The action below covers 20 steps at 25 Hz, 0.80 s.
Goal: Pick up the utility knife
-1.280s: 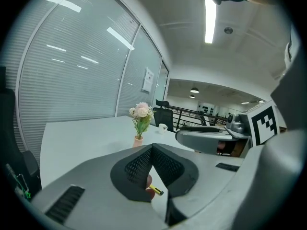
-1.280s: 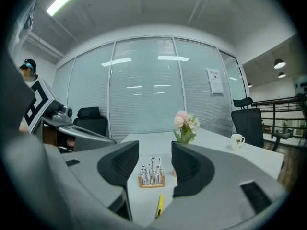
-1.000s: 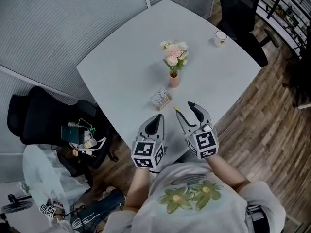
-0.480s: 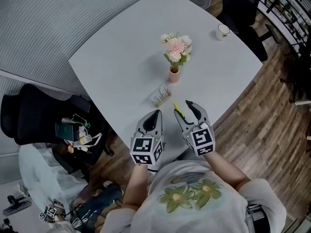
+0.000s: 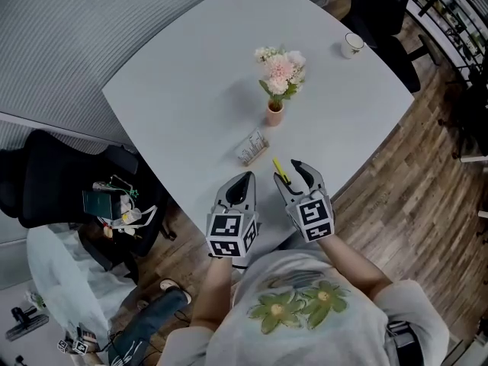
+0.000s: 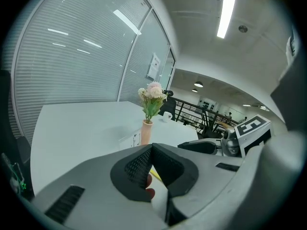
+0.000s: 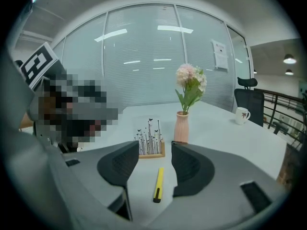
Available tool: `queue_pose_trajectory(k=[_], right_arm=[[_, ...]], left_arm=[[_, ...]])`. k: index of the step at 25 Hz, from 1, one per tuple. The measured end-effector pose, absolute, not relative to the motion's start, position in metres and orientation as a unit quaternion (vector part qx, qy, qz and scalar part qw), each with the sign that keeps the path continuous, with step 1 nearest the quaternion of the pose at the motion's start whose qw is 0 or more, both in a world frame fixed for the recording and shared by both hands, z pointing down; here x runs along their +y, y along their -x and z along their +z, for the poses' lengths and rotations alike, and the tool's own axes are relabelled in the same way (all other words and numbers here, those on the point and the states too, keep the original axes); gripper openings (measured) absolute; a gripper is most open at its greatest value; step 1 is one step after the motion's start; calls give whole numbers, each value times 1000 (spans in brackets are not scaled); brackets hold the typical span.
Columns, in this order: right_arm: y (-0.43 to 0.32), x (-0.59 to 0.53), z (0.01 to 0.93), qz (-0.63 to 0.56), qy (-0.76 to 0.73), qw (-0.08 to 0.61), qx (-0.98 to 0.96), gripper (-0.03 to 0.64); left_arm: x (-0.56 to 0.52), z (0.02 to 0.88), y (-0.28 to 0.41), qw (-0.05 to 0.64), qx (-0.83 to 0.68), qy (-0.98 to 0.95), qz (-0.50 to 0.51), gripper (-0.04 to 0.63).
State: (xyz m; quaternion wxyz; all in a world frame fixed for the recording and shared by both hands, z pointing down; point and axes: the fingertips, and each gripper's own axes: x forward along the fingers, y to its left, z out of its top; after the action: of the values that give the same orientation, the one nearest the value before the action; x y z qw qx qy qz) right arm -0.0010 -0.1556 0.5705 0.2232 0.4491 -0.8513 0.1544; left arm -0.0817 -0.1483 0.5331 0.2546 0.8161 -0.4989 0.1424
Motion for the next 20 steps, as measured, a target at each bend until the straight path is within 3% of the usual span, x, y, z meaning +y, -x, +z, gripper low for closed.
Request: queue_pose_trajectory(k=[20], right_arm=[[-8,-139,650,192,-432,308,-825,204]], left_arm=[[-145,547,85,268,-494,-813,149,3]])
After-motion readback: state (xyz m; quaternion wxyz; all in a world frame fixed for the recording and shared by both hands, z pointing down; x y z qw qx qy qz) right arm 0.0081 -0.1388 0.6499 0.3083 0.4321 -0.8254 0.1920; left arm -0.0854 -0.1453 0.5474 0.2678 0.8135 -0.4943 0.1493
